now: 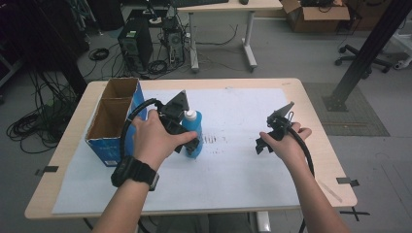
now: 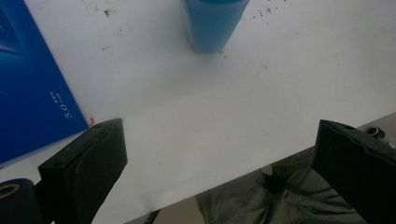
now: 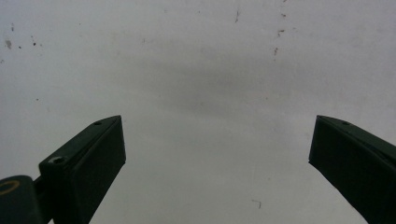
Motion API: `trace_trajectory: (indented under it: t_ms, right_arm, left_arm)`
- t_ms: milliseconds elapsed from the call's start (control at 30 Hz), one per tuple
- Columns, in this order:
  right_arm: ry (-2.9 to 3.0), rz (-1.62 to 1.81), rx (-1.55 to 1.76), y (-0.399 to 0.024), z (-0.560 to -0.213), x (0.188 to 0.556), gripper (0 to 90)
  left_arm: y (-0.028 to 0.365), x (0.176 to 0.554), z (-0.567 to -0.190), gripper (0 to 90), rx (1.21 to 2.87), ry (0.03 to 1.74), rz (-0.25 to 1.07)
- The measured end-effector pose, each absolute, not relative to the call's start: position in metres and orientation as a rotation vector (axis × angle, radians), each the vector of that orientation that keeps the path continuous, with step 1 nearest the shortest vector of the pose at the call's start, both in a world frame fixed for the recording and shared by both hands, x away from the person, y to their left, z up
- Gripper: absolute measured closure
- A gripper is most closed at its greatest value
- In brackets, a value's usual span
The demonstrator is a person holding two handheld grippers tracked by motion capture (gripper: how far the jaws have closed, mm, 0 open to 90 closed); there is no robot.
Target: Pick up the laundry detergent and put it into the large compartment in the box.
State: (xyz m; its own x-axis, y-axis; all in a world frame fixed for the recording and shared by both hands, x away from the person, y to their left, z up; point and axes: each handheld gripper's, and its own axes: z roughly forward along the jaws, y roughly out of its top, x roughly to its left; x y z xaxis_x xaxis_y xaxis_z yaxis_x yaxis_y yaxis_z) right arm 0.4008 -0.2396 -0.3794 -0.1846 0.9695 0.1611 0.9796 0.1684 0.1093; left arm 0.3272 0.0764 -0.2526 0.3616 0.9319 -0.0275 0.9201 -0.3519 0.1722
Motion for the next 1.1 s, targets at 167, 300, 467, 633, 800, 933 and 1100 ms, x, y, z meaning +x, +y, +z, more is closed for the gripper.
trace_trajectory:
  t_ms: [167, 300, 467, 633, 800, 933, 1100]
  right_arm:
    - [-2.359, -0.288, -1.973, -0.241, -0.379, 0.400, 4.0]
    - [-2.357, -0.280, -1.975, -0.242, -0.380, 0.400, 3.9]
    - [-2.356, -0.265, -1.965, -0.242, -0.384, 0.400, 4.0]
    - [-2.350, -0.265, -1.964, -0.243, -0.387, 0.400, 4.0]
    - [-2.341, -0.273, -1.969, -0.244, -0.387, 0.401, 4.0]
    - [-2.350, -0.276, -1.954, -0.242, -0.385, 0.401, 4.0]
    - [-2.359, -0.271, -1.944, -0.240, -0.385, 0.401, 4.1]
  left_arm:
    - [0.076, 0.329, -0.252, 3.7, 2.460, 1.689, 0.118]
    - [0.075, 0.331, -0.253, 3.7, 2.464, 1.694, 0.110]
    - [0.073, 0.335, -0.255, 3.7, 2.457, 1.703, 0.104]
    - [0.071, 0.337, -0.255, 3.8, 2.460, 1.702, 0.102]
    - [0.068, 0.339, -0.251, 3.8, 2.456, 1.695, 0.103]
    - [0.067, 0.343, -0.247, 3.8, 2.450, 1.696, 0.103]
    - [0.065, 0.348, -0.242, 3.8, 2.454, 1.687, 0.108]
